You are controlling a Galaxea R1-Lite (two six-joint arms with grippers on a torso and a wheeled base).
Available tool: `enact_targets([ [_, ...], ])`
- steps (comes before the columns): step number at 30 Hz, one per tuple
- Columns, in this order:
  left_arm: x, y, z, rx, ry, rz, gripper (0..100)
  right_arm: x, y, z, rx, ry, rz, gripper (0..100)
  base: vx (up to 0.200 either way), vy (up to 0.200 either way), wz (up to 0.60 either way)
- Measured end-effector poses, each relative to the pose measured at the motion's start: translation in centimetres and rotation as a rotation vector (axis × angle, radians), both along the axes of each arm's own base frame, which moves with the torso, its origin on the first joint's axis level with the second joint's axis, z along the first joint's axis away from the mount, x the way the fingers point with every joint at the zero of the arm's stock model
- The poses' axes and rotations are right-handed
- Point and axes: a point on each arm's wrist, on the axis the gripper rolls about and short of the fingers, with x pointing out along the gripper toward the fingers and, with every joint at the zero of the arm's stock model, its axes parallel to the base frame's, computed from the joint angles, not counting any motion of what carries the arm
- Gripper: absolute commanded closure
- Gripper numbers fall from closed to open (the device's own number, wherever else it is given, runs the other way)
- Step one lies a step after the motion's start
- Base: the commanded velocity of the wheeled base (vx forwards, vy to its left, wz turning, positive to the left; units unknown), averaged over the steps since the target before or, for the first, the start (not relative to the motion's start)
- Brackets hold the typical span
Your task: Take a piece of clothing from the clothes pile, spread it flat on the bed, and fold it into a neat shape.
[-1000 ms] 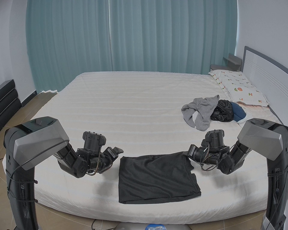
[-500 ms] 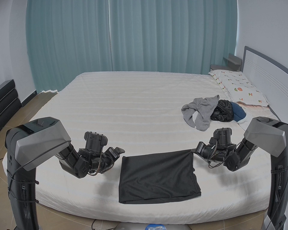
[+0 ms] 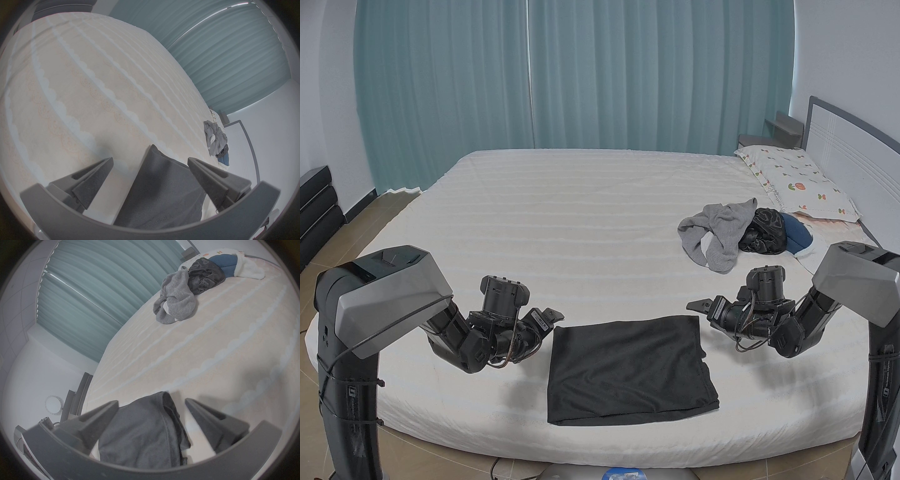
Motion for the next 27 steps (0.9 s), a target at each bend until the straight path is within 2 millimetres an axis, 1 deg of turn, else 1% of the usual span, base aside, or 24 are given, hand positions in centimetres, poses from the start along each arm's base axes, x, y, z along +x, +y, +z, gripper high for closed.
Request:
enact_targets([
  [5,-0.2,0.1,-0.1,0.002,0.009,0.001,0,-2.5,0.1,0.5,-0.035,0.048,0.034,0,0.0,0.0,0.0],
  [10,-0.4,0.2,-0.3,0.005,0.02,0.003,0,-5.7,-0.4,-0.2,-0.058,0.128,0.07,0,0.0,0.0,0.0],
  [16,-0.9,0.5,-0.4,0.004,0.041,0.013,0,-8.3,-0.7,-1.0,-0.105,0.18,0.125,0,0.0,0.0,0.0],
  [20,-1.1,0.6,-0.4,0.003,0.044,0.016,0,-9.4,-0.5,-1.3,-0.134,0.195,0.164,0,0.0,0.0,0.0],
  [27,-1.1,0.7,-0.3,0.003,0.044,0.017,0,-9.8,0.4,-1.6,-0.14,0.201,0.195,0,0.0,0.0,0.0],
])
